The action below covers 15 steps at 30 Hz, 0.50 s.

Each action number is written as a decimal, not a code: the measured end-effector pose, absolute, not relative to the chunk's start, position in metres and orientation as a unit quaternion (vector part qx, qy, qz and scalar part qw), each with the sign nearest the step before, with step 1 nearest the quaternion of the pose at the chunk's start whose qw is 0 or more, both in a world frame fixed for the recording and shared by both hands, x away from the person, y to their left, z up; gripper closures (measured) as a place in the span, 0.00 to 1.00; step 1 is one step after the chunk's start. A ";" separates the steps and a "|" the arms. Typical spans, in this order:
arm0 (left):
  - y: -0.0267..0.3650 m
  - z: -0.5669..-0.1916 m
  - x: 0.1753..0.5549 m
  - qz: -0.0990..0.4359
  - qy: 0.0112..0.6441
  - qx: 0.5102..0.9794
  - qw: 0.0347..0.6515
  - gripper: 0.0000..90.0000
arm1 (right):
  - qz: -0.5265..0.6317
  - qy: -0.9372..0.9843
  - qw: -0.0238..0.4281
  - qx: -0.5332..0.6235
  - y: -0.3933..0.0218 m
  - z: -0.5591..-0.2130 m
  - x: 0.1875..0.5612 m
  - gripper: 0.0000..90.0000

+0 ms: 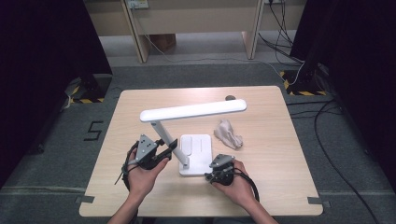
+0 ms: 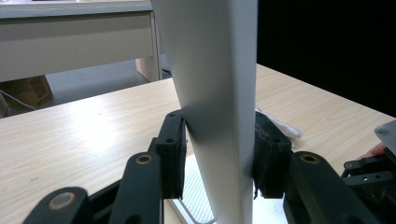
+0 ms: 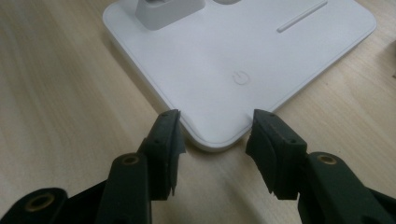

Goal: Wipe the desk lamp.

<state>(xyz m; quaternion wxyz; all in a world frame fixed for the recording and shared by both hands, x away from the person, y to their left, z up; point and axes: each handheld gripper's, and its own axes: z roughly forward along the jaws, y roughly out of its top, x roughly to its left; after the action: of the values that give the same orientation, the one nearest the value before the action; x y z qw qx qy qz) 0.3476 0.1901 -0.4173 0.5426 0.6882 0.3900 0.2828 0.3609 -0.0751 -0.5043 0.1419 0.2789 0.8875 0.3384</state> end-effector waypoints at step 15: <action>0.195 -0.420 0.354 0.274 0.380 0.697 0.543 0.58 | 0.363 0.873 0.133 0.297 -0.078 -0.506 0.361 0.59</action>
<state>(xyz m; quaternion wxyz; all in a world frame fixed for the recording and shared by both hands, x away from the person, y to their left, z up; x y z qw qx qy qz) 0.3538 0.1953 -0.4201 0.5430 0.6969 0.3802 0.2738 0.3610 -0.0782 -0.5060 0.1335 0.2968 0.8732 0.3628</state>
